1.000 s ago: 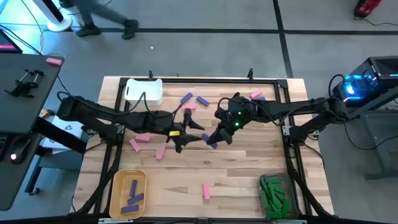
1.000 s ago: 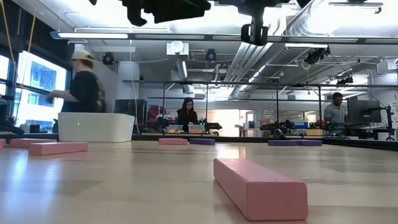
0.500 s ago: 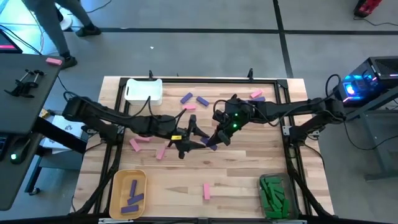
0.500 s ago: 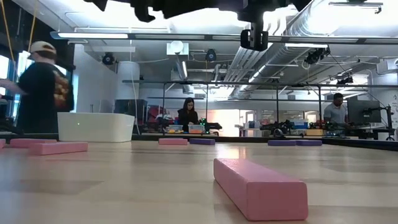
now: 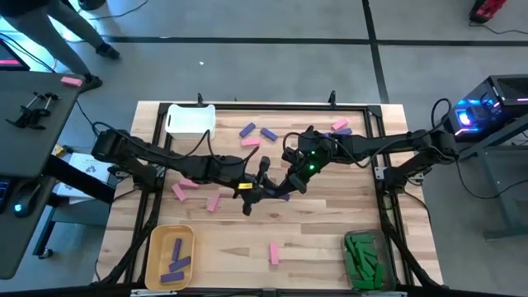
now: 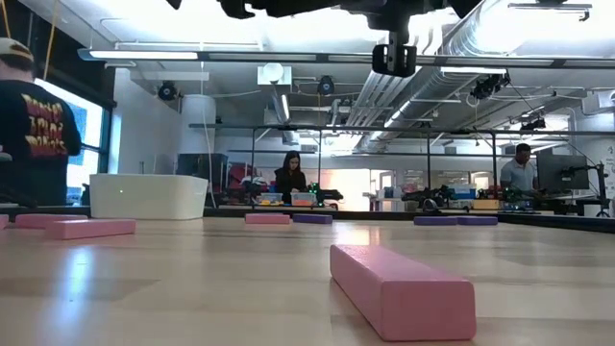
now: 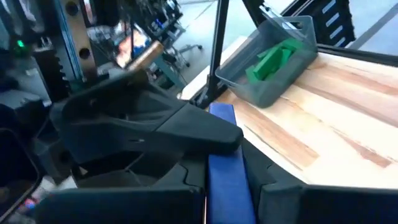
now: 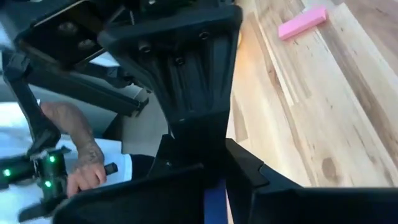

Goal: Sort blocks
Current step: Put the blue wooden block into the yellow bin

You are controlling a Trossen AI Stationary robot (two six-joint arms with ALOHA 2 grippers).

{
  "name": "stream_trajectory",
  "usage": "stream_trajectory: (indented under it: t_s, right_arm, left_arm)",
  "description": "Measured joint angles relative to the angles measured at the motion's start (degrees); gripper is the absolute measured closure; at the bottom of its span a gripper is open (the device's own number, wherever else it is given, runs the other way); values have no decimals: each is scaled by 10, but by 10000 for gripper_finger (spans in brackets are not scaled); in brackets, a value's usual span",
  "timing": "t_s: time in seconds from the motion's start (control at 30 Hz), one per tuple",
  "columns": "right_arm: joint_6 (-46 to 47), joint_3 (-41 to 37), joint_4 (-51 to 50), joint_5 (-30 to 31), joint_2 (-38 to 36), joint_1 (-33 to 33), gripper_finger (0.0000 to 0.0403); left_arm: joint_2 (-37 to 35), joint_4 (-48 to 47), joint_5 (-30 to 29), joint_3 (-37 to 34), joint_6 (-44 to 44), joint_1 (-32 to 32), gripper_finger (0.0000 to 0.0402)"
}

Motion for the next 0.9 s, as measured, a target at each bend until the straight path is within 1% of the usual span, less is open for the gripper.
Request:
stream_trajectory:
  t_s: [0.13, 0.3, 0.43, 0.53, 0.63, 0.73, 0.8, 0.9]
  right_arm:
    - [41, 0, -3, 2, -2, -12, 363]
    - [70, 1, 2, -7, -29, -36, 295]
    - [61, 2, -7, -24, -67, -58, 240]
    - [47, 2, -22, -25, -97, -77, 211]
    - [6, 2, -37, -9, -104, -86, 199]
    - [-41, 2, -40, 34, -98, -85, 198]
    - [-62, 2, -43, 66, -87, -85, 199]
    - [-76, 2, -46, 88, -55, -89, 202]
  left_arm:
    - [-1, -28, -11, 4, -28, 1, 375]
    - [-18, -93, -25, 3, -56, 3, 376]
    - [-53, -180, -43, 4, -94, 14, 376]
    - [-87, -310, -75, 4, -156, 20, 376]
    - [-135, -463, -89, 3, -277, 21, 376]
    - [-184, -616, -95, 2, -457, -3, 376]
    - [-219, -677, -92, -10, -592, -44, 376]
    - [-269, -698, -71, -33, -770, -132, 376]
